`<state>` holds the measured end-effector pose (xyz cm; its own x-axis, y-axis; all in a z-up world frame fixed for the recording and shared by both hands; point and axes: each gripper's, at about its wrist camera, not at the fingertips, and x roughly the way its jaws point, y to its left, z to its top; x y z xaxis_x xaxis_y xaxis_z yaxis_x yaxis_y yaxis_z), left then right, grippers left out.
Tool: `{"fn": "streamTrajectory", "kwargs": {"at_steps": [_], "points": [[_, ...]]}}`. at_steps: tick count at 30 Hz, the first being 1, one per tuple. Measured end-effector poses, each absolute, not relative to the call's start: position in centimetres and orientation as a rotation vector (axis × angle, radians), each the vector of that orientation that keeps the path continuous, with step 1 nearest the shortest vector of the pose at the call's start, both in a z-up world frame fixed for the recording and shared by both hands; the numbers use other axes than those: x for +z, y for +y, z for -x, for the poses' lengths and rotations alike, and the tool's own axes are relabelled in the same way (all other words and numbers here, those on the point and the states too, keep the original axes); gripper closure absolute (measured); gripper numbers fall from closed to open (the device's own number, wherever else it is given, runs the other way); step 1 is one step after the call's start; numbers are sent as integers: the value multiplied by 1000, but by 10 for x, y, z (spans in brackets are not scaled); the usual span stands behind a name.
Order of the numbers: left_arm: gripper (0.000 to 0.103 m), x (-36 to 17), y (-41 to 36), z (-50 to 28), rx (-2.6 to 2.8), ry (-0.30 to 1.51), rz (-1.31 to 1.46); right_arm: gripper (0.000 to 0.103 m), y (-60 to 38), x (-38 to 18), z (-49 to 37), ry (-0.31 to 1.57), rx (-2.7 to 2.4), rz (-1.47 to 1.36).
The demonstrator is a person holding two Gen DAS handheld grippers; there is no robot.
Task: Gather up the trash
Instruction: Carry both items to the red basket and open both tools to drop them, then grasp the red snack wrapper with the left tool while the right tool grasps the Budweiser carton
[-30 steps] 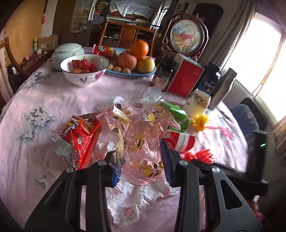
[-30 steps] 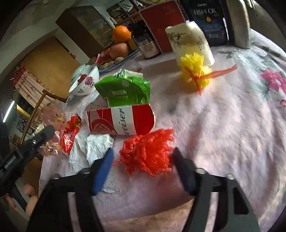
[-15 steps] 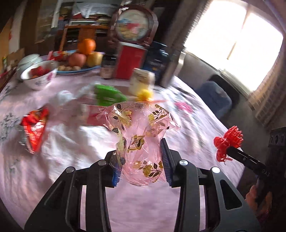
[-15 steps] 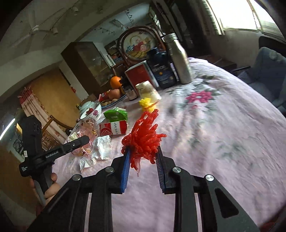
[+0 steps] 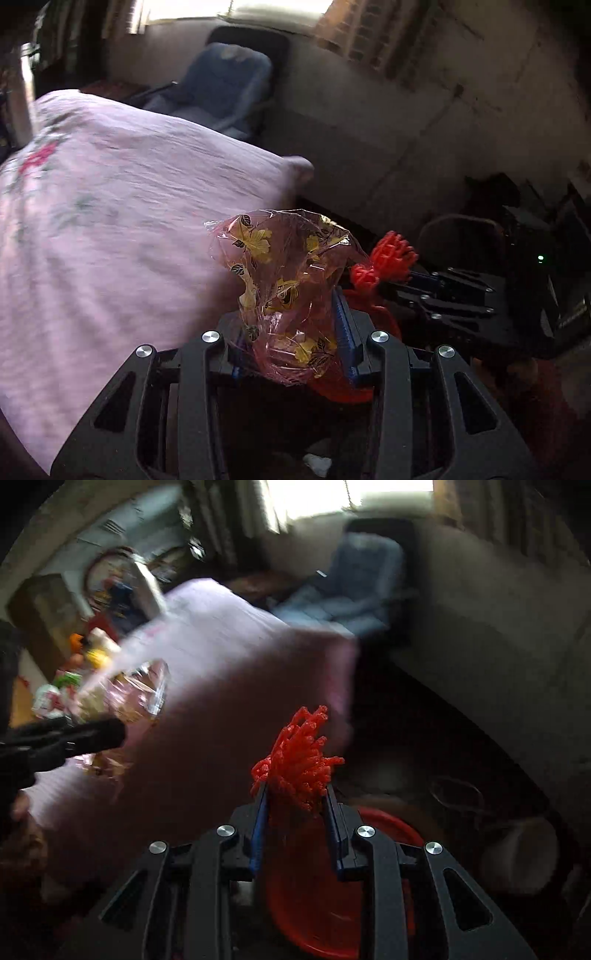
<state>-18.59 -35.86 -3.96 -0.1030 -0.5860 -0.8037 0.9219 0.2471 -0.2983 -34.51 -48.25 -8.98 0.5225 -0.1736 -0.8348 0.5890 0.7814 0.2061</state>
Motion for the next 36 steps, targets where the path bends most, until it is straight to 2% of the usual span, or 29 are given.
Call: {"fn": "streamTrajectory", "kwargs": {"at_steps": [2, 4, 6, 8, 12, 15, 17, 24, 28, 36], "points": [[59, -62, -388, 214, -1388, 1070, -485, 73, -494, -122, 361, 1016, -490, -530], [47, -87, -411, 238, -1420, 1107, -563, 67, -504, -155, 377, 1119, -509, -550], [30, -105, -427, 252, -1422, 1145, -616, 62, -510, -178, 385, 1168, -492, -602], [24, -117, -432, 248, -1398, 1174, -628, 52, -516, -190, 393, 1170, -495, -636], [15, -115, -430, 226, -1354, 1170, -598, 47, -519, -191, 397, 1121, -470, -667], [15, -102, -415, 218, -1333, 1154, -566, 44, -516, -175, 401, 1062, -480, -666], [15, -86, -405, 229, -1315, 1119, -558, 38, -519, -161, 408, 1011, -490, -662], [9, -36, -367, 214, -1186, 942, -517, 31, -507, -100, 404, 836, -471, -647], [8, -9, -330, 182, -1082, 864, -450, 27, -485, -72, 377, 762, -383, -618], [7, 25, -231, 97, -792, 795, -353, 15, -423, -33, 291, 736, -156, -514]]}}
